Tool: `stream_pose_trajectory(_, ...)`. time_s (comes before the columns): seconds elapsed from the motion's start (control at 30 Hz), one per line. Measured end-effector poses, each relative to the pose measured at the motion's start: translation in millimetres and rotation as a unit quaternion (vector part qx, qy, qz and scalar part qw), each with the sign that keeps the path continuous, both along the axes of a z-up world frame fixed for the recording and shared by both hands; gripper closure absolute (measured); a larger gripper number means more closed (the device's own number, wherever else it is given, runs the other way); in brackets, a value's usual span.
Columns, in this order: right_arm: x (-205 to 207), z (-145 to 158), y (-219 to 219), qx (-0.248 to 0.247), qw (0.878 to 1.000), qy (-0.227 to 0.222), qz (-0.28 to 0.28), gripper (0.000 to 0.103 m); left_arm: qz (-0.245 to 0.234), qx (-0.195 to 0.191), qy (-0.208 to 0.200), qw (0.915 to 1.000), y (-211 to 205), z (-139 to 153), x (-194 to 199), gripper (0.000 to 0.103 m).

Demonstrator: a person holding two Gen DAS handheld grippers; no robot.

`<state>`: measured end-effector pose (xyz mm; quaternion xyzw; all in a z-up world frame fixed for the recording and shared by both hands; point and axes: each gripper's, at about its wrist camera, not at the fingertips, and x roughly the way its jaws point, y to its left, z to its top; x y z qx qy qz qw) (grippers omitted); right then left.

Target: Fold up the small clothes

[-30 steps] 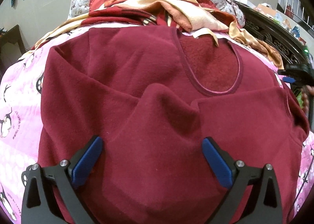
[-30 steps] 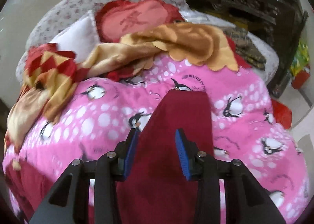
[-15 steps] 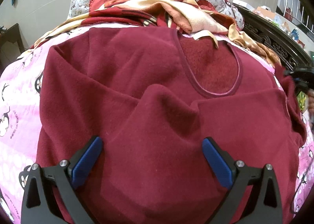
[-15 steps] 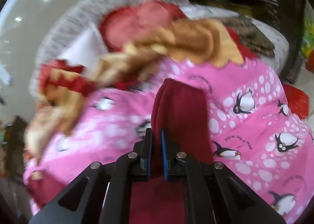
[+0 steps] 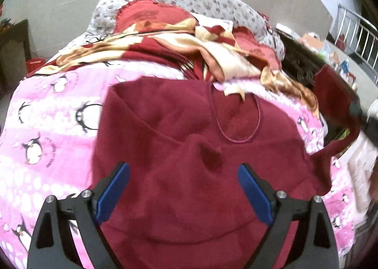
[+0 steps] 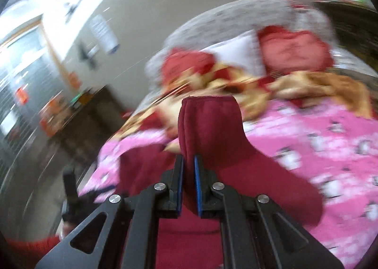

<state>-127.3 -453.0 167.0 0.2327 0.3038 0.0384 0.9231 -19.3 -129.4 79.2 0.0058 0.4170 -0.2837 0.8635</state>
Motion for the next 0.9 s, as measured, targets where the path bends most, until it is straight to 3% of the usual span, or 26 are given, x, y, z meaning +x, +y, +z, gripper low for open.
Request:
stream_pose_trajectory(0.17,28.4,-59.7,76.3,-0.014,0.996,0.055,0.071,0.084,0.010,-0.016,0.026,0.9995,12.7,3.4,3.0,0.008)
stream_pose_trajectory(0.27,46.2,-115.7,88.1,0.008,0.988,0.133,0.071,0.075,0.004,-0.030,0.048,0.9984,11.5,0.3,0.0,0.008)
stream_pose_trajectory(0.33,44.3,-130.6,86.7,0.014,0.986,0.154,0.056,0.071,-0.002,-0.036,0.055,0.9978,6.6,-1.3,-1.5,0.008)
stream_pose_trajectory(0.4,30.0,-124.5,82.2,0.023,0.990,0.131,0.052,0.059,-0.009,-0.040,0.059,0.9974,-1.4,-3.7,-2.7,0.008)
stream_pose_trajectory(0.5,5.6,-107.0,71.2,0.022,0.994,0.097,0.037,0.050,-0.025,-0.034,0.063,0.9971,-23.3,-9.3,-5.1,0.008)
stream_pose_trajectory(0.77,-44.8,-90.5,32.3,0.011,0.996,0.083,-0.026,0.050,-0.049,0.048,0.042,0.9967,-92.3,-36.3,-9.1,0.008)
stream_pose_trajectory(0.9,-67.4,-90.0,21.4,0.023,0.996,0.077,-0.047,0.050,-0.028,0.070,0.028,0.9968,-103.9,-42.2,-8.5,0.025)
